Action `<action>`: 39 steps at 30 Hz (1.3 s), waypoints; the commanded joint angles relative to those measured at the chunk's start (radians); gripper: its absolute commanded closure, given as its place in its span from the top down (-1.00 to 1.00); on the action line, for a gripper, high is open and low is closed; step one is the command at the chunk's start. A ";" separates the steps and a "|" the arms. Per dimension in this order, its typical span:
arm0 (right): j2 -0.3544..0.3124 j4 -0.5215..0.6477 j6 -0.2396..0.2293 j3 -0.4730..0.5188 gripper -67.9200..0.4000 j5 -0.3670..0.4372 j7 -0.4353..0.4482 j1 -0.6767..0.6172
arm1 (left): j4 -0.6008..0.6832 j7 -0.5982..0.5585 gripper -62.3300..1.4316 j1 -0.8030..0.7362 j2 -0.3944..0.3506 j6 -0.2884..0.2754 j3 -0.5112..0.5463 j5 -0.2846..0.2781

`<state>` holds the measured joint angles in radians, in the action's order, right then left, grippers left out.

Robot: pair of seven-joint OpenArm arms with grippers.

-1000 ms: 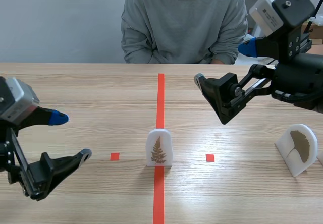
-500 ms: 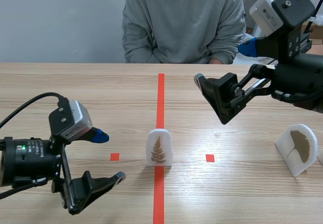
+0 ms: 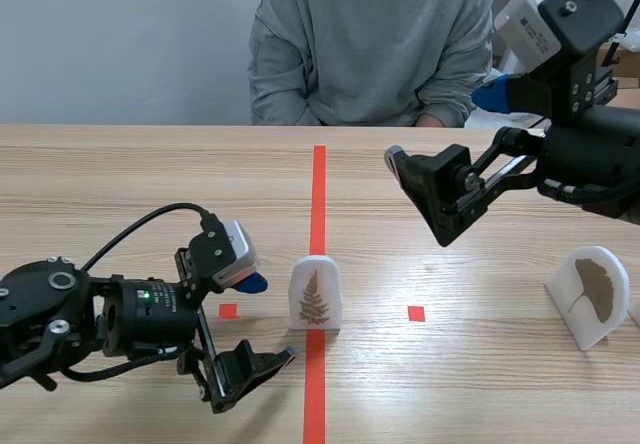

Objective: Do the leaf sorting experiment

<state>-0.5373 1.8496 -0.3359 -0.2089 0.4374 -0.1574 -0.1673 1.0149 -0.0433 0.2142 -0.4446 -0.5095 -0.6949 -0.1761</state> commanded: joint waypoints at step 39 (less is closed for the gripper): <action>-0.003 0.002 0.003 0.013 0.97 0.011 0.018 0.006 | -0.084 -0.096 -0.81 0.038 0.095 0.005 0.007 0.011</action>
<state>-0.5373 1.8496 -0.3359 -0.2089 0.4374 -0.1574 -0.1673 0.9123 -0.1249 0.2462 -0.3523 -0.5018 -0.6941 -0.1577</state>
